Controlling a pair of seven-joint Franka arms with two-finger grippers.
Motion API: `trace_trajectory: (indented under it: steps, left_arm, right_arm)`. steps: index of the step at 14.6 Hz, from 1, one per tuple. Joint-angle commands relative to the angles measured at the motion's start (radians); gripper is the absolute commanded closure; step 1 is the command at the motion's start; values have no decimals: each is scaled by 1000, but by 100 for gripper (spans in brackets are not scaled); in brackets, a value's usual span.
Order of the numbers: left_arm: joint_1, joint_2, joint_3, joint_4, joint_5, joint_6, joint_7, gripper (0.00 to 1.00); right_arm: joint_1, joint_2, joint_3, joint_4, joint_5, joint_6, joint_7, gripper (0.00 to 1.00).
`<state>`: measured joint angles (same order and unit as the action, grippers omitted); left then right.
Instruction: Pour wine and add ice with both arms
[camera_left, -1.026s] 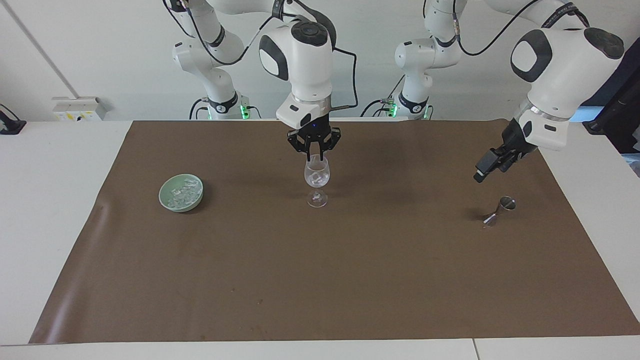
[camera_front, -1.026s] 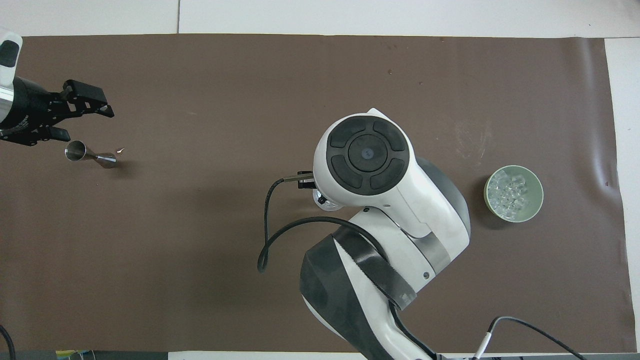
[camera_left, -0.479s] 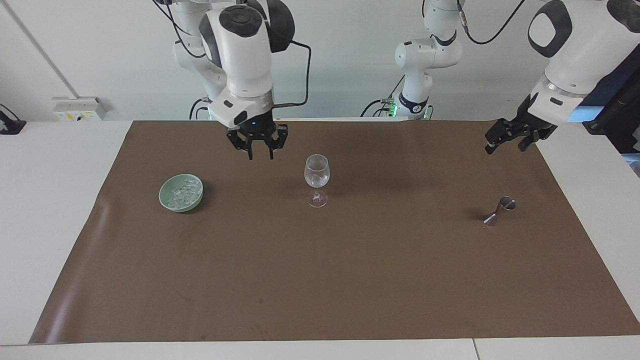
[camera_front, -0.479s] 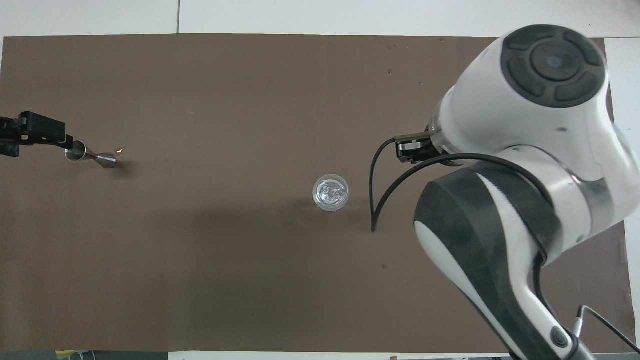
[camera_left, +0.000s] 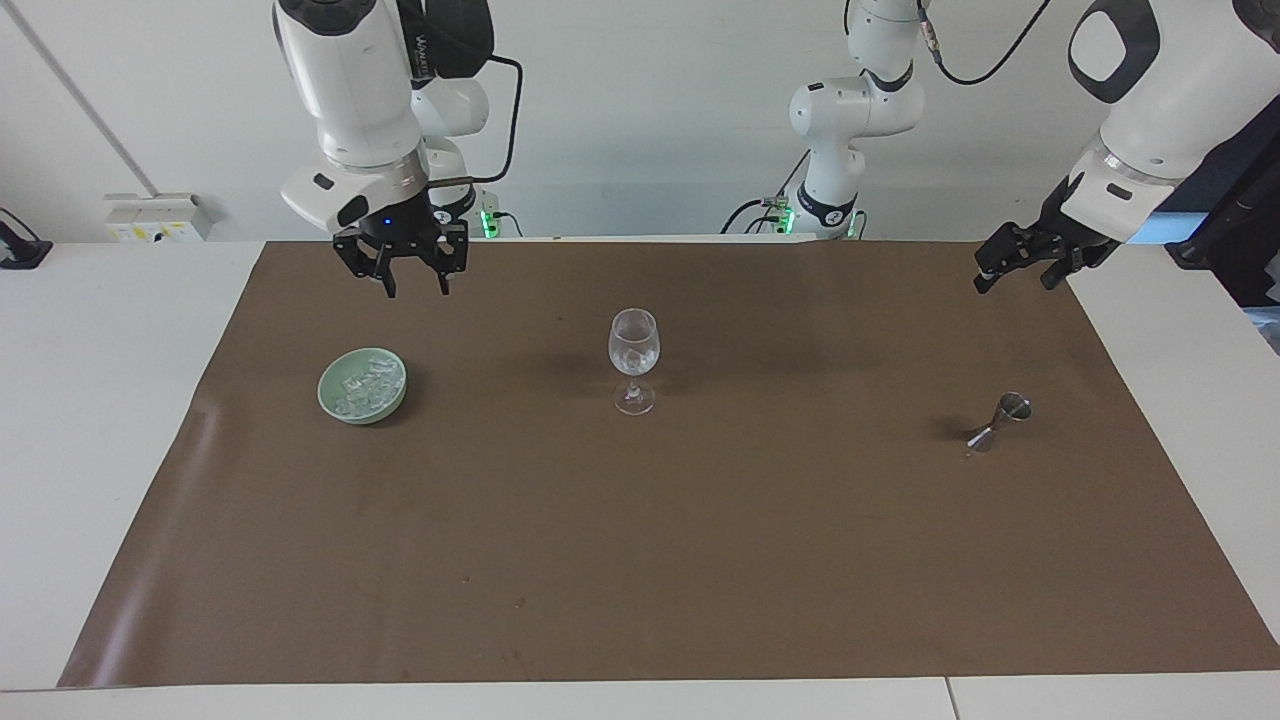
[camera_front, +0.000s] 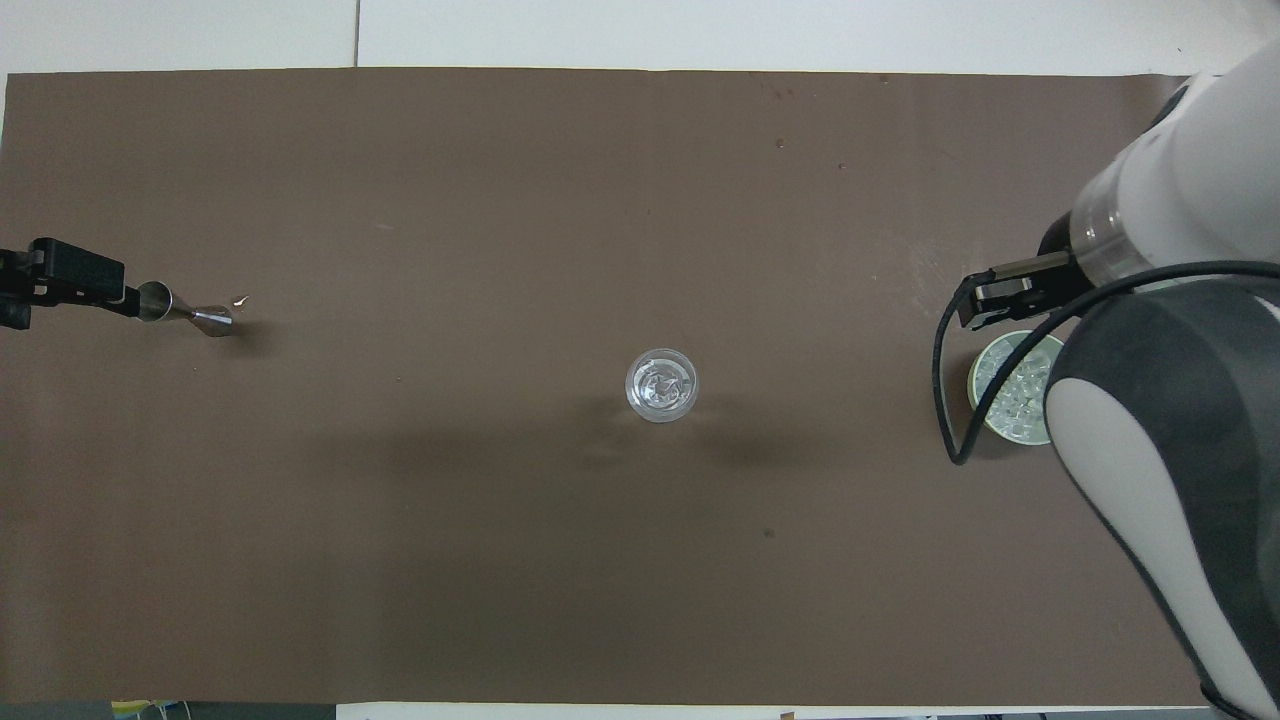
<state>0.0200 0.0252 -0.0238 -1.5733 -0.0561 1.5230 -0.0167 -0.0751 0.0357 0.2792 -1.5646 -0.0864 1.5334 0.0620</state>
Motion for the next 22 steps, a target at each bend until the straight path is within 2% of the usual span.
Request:
trace_trajectory:
  steps: [1,3,8,10,14,19,22]
  left_arm:
    - [-8,-27,1,-31,16,-9,15,0]
    - [-12,-25,-7,-31,16,3,6,0]
    - [-18,-19,-7,-19,68,-4,18,0]
    - [-20,-30,-8,-28,65,-14,20,0]
    - [-8,-37,-7,-33,64,-15,14,0]
    - [-12,-37,-7,-36,64,-7,15,0]
    - [-8,-37,-7,-34,64,-6,12,0]
  right_arm:
    - [-22,-16,-76,-2,26,-19,-140,36]
    - [-22,-39,-121,-14,34,-38,-146,0]
    - [-35,-69,-143,-12,39,-29,-139,0]
    - [-38,-72,-149,-18,45,-64,-140,0]
    - [107,-85,-313,-26,73,-47,-139,0]
    - [169,-83,-340,-37,13,-22,-137,0]
    - [152,-79,-347,-45,26,-29,-145,0]
